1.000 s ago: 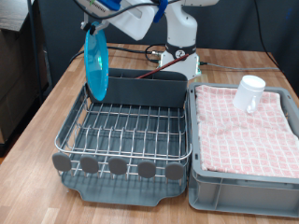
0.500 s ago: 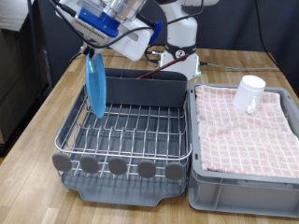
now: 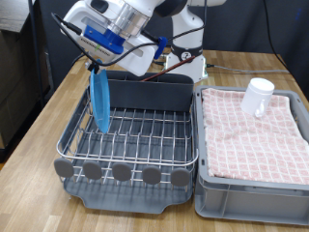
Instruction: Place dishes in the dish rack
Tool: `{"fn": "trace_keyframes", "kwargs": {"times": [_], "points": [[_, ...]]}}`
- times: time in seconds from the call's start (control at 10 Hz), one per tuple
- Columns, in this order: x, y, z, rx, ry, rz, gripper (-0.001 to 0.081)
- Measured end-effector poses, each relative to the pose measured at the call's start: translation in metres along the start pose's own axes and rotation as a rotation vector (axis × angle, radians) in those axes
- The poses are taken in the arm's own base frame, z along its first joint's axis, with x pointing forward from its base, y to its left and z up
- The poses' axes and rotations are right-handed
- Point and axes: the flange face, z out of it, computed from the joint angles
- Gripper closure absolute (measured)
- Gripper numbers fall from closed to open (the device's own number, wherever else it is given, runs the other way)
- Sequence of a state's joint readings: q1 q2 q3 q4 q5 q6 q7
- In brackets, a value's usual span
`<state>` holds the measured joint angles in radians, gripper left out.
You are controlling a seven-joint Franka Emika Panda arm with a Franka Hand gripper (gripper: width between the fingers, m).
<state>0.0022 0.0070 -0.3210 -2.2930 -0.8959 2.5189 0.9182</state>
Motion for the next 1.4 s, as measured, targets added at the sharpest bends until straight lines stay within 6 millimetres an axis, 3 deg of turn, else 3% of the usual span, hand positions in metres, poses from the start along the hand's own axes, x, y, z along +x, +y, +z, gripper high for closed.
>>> {"fn": "trace_keyframes", "kwargs": {"times": [0.9, 1.4], "points": [[-0.006, -0.007, 0.022, 0.033, 0.018, -0.023, 0.0780], [-0.019, -0.013, 0.030, 0.049, 0.015, -0.038, 0.0780]]}}
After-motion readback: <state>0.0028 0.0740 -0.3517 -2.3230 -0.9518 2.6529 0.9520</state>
